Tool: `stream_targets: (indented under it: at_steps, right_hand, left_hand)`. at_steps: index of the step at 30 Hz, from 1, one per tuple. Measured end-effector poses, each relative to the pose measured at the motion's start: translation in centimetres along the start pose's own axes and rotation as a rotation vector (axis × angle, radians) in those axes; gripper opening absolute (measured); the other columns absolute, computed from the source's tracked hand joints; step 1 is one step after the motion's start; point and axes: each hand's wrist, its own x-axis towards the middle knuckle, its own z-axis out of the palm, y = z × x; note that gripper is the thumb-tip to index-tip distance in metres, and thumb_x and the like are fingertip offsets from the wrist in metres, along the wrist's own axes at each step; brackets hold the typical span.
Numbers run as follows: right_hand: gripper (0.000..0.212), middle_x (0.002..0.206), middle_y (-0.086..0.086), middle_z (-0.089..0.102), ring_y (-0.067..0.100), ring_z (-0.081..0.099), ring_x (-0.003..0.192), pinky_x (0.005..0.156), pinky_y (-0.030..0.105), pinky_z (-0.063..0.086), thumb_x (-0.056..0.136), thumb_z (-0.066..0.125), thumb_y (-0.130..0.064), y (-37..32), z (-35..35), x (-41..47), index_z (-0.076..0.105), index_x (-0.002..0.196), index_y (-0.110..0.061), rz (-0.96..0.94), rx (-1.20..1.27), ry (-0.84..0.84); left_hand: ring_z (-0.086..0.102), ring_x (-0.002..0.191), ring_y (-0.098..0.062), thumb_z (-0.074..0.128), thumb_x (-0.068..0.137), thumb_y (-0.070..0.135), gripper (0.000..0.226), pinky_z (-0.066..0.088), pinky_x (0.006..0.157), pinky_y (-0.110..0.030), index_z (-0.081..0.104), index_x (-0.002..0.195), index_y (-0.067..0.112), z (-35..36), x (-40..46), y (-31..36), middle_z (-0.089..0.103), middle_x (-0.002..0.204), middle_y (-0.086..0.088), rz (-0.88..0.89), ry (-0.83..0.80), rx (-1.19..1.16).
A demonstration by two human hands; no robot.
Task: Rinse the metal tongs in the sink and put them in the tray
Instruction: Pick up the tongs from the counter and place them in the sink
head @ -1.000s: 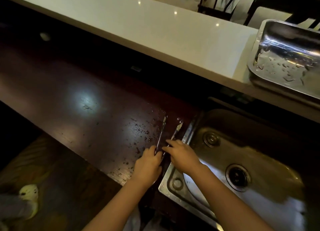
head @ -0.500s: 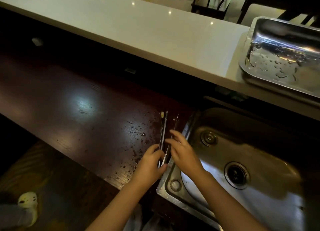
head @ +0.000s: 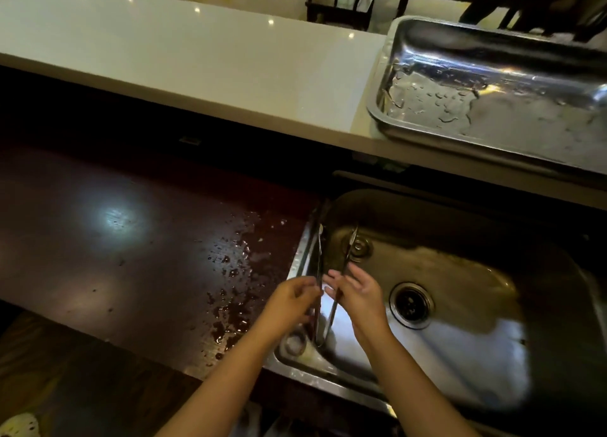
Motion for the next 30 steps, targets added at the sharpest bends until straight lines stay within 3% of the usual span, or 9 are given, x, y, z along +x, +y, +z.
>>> stream_targets:
  at_steps: [3, 6, 9, 13, 17, 21, 23, 25, 30]
  right_hand:
    - [0.038, 0.107, 0.019, 0.063, 0.026, 0.066, 0.088, 0.071, 0.028, 0.056, 0.087, 0.056, 0.002, 0.3, -2.1, 0.2, 0.049, 0.124, -0.007, 0.007, 0.021, 0.027]
    - [0.053, 0.108, 0.013, 0.066, 0.016, 0.066, 0.087, 0.078, 0.032, 0.055, 0.083, 0.065, -0.005, 0.5, -4.6, 1.1, 0.043, 0.131, -0.009, 0.031, -0.069, 0.060]
    - [0.051, 0.105, 0.008, 0.065, 0.015, 0.063, 0.088, 0.078, 0.033, 0.054, 0.085, 0.063, -0.008, 0.6, -7.0, 2.5, 0.043, 0.133, -0.015, 0.071, -0.232, 0.067]
    - [0.052, 0.108, 0.017, 0.064, 0.033, 0.064, 0.094, 0.082, 0.047, 0.055, 0.087, 0.059, -0.004, 1.4, -9.5, 5.0, 0.042, 0.134, -0.015, 0.116, -0.403, 0.094]
    - [0.048, 0.112, 0.026, 0.063, 0.040, 0.062, 0.101, 0.089, 0.056, 0.050, 0.084, 0.057, 0.003, 3.6, -11.2, 8.1, 0.048, 0.130, -0.008, 0.158, -0.532, 0.117]
    - [0.039, 0.114, 0.022, 0.064, 0.036, 0.062, 0.101, 0.086, 0.050, 0.053, 0.086, 0.050, 0.001, 6.2, -12.3, 10.3, 0.054, 0.124, -0.007, 0.182, -0.636, 0.147]
    - [0.040, 0.097, 0.018, 0.068, 0.030, 0.065, 0.088, 0.075, 0.039, 0.057, 0.085, 0.050, 0.003, 7.3, -12.7, 10.9, 0.056, 0.122, -0.009, 0.207, -0.650, 0.165]
    - [0.042, 0.072, 0.008, 0.063, 0.023, 0.062, 0.072, 0.061, 0.027, 0.049, 0.081, 0.050, 0.007, 7.9, -13.2, 11.3, 0.059, 0.118, -0.010, 0.189, -0.689, 0.170]
    - [0.043, 0.083, 0.011, 0.059, 0.030, 0.062, 0.091, 0.073, 0.026, 0.042, 0.082, 0.050, 0.005, 8.8, -13.8, 11.9, 0.056, 0.121, -0.011, 0.174, -0.773, 0.176]
  left_hand:
    - [0.063, 0.070, -0.014, 0.053, 0.088, 0.004, 0.021, 0.052, 0.062, -0.024, 0.063, 0.107, 0.006, 1.8, 1.3, 0.1, 0.065, 0.087, -0.010, -0.061, -0.021, -0.023]
    - [0.062, 0.054, 0.001, 0.058, 0.086, 0.004, 0.017, 0.051, 0.049, -0.012, 0.063, 0.087, 0.021, 3.8, 2.8, -0.5, 0.062, 0.076, 0.001, -0.124, -0.063, -0.026]
    - [0.064, 0.052, 0.000, 0.059, 0.084, 0.001, 0.021, 0.050, 0.046, -0.012, 0.063, 0.082, 0.022, 5.8, 4.6, -1.5, 0.064, 0.074, 0.001, -0.181, -0.065, -0.024]
    - [0.060, 0.058, -0.014, 0.059, 0.081, -0.008, 0.021, 0.049, 0.044, -0.017, 0.061, 0.087, 0.012, 8.6, 7.4, -3.2, 0.062, 0.073, -0.006, -0.263, -0.052, -0.006]
    - [0.057, 0.065, -0.029, 0.064, 0.076, -0.003, 0.024, 0.047, 0.063, -0.035, 0.065, 0.097, 0.010, 10.7, 10.2, -6.0, 0.069, 0.087, -0.021, -0.377, 0.038, 0.094]
    - [0.065, 0.066, -0.024, 0.064, 0.076, 0.003, 0.014, 0.057, 0.067, -0.037, 0.071, 0.088, 0.007, 11.9, 12.0, -8.1, 0.073, 0.087, -0.016, -0.306, 0.023, 0.334]
    - [0.067, 0.068, -0.028, 0.065, 0.073, -0.001, 0.015, 0.058, 0.067, -0.039, 0.071, 0.086, 0.004, 12.3, 12.8, -9.1, 0.073, 0.087, -0.019, -0.289, 0.031, 0.365]
    - [0.069, 0.073, -0.032, 0.066, 0.072, -0.002, 0.020, 0.060, 0.069, -0.039, 0.070, 0.091, 0.003, 12.6, 13.4, -10.0, 0.072, 0.092, -0.021, -0.281, 0.037, 0.387]
    - [0.068, 0.088, -0.032, 0.050, 0.079, 0.005, 0.028, 0.055, 0.082, -0.032, 0.071, 0.097, 0.006, 13.1, 13.9, -11.2, 0.073, 0.100, -0.015, -0.187, 0.071, 0.589]
